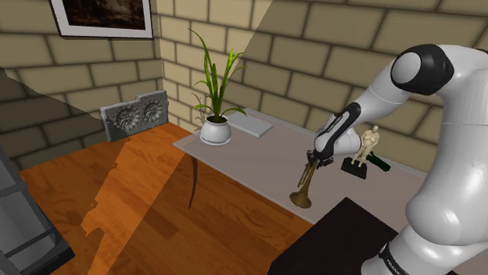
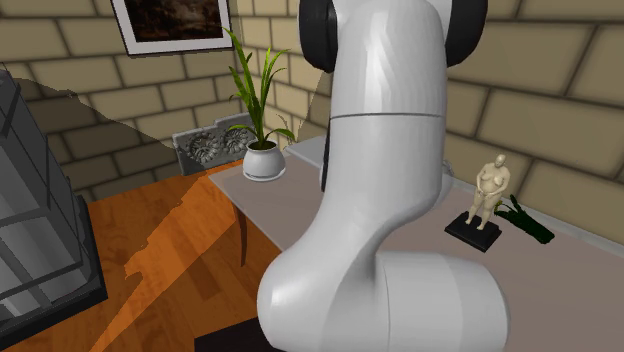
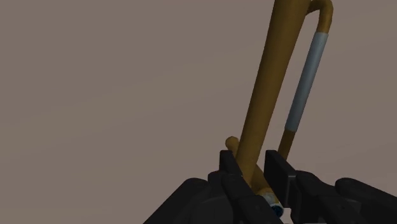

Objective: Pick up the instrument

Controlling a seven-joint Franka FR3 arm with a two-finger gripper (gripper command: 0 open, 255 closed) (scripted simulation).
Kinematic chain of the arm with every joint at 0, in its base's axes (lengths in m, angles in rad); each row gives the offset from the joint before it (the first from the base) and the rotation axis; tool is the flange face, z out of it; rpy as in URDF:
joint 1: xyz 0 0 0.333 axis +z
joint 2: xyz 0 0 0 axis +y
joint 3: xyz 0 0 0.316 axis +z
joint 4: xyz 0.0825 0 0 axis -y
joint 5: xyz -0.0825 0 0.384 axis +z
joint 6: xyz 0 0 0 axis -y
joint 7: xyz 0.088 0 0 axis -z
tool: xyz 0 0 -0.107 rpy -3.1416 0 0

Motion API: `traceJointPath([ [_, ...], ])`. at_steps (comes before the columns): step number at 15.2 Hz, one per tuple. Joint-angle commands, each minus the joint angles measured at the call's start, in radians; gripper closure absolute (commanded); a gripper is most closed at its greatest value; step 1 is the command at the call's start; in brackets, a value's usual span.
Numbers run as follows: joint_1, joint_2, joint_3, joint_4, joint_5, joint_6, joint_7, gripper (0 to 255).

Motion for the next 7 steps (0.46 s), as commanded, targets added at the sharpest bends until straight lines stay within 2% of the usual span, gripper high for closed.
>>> traceJointPath([
  [1,0.005,-0.028,-0.004,-0.003,-0.002,-0.024,0.001,255],
  [7,0.012,-0.088,-0.013,-0.014,-0.009,-0.073,0.002,255],
])
